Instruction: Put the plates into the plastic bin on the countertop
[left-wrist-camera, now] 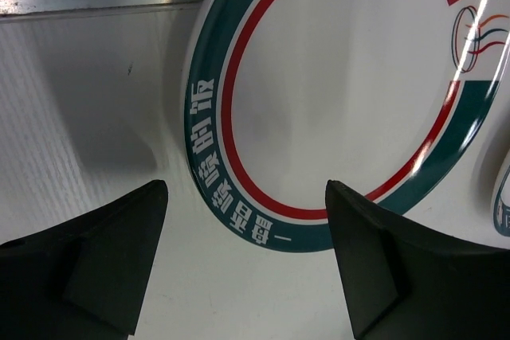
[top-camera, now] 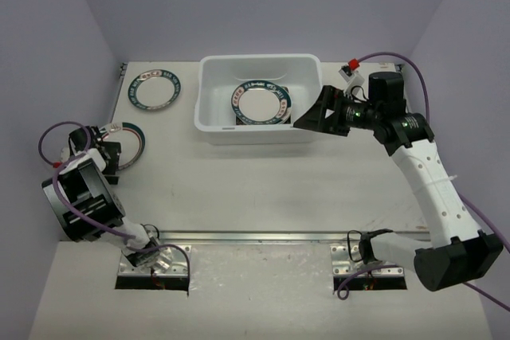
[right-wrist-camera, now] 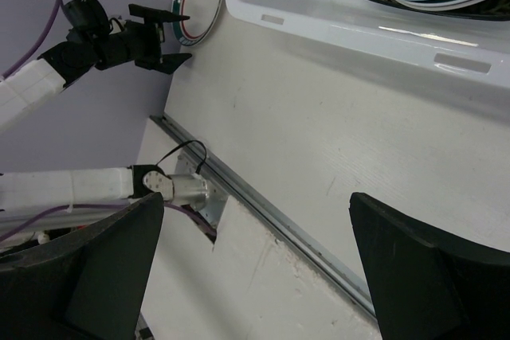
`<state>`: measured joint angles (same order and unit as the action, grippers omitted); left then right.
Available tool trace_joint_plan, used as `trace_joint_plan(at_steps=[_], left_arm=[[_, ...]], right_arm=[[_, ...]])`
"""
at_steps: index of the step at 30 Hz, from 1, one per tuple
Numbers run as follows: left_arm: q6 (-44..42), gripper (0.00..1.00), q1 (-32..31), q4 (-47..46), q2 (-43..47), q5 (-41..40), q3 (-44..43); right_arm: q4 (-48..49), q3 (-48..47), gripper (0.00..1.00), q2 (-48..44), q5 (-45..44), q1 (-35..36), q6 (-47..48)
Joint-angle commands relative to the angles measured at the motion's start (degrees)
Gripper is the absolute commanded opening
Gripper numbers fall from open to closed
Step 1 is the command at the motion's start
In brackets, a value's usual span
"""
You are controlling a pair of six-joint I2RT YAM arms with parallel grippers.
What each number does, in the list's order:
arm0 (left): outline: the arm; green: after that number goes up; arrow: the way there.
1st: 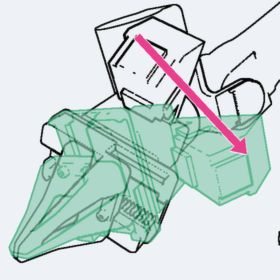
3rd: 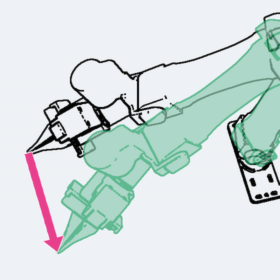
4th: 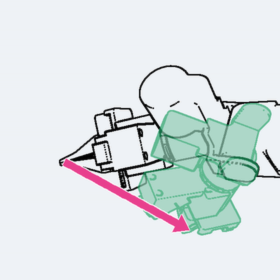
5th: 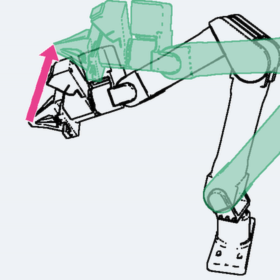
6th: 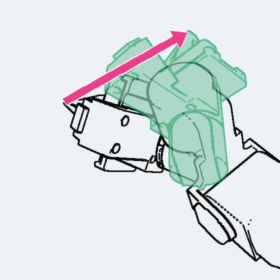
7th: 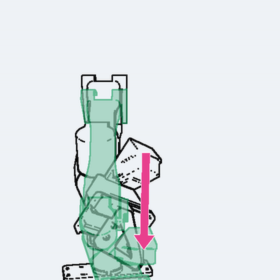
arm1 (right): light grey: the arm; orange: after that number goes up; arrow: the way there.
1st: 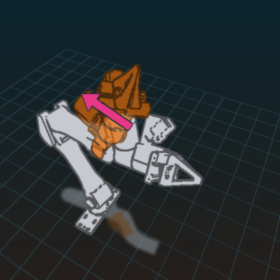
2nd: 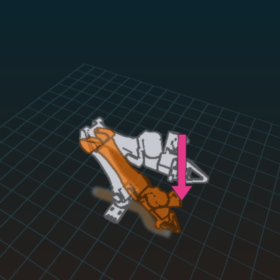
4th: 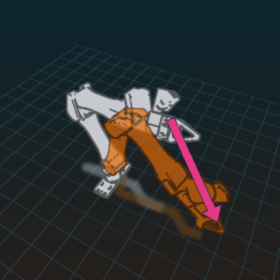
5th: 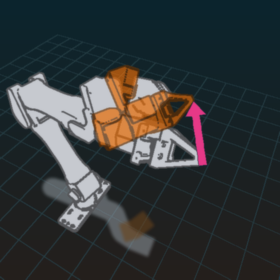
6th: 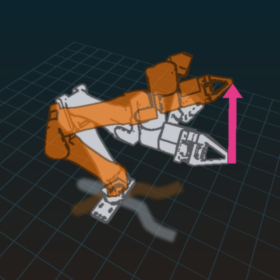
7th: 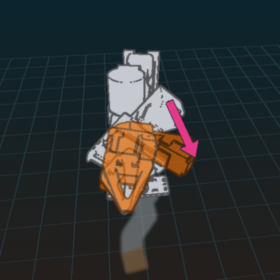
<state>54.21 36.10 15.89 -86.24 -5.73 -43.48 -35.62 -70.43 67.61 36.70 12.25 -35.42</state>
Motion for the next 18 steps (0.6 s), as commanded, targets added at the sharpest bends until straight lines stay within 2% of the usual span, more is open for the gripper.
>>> trace_joint_plan(at_steps=[1, 4, 8, 9, 10, 11, 16, 18], left_arm=[[1.0, 0.70, 0.6, -4.6, -2.2, -0.8, -0.5], [2.1, 0.68, 0.6, -0.5, -3.9, -2.4, -2.2], [3.0, 0.59, 0.5, 1.4, -3.8, -3.6, -1.8], [3.2, 0.56, 0.5, 1.6, -3.8, -3.8, -1.7], [3.2, 0.44, 0.5, 1.9, -4.3, -3.8, -1.7], [3.3, 0.38, 0.5, 2.2, -4.8, -3.9, -1.9], [2.7, 0.29, 0.5, 3.4, -7.8, -2.8, -3.9], [2.2, 0.22, 0.5, 3.8, -8.4, -2.7, -4.3]], right_arm=[[1.4, -3.4, 0.99, 0.2, 0.7, 0.5, -0.1], [1.1, -3.8, 0.99, 0.6, 0.5, 0.4, -0.1], [1.1, -4.4, 0.99, 0.8, -0.3, 0.4, 0.0], [1.0, -4.6, 0.99, 0.8, -0.3, 0.4, 0.0], [1.1, -4.8, 0.99, 0.9, -0.3, 0.4, 0.1], [1.1, -5.0, 0.99, 0.9, -0.3, 0.4, 0.1], [1.5, -4.8, 0.99, 0.9, -0.3, 0.4, -0.1], [1.5, -4.9, 0.99, 1.0, -0.5, 0.4, 0.0]])
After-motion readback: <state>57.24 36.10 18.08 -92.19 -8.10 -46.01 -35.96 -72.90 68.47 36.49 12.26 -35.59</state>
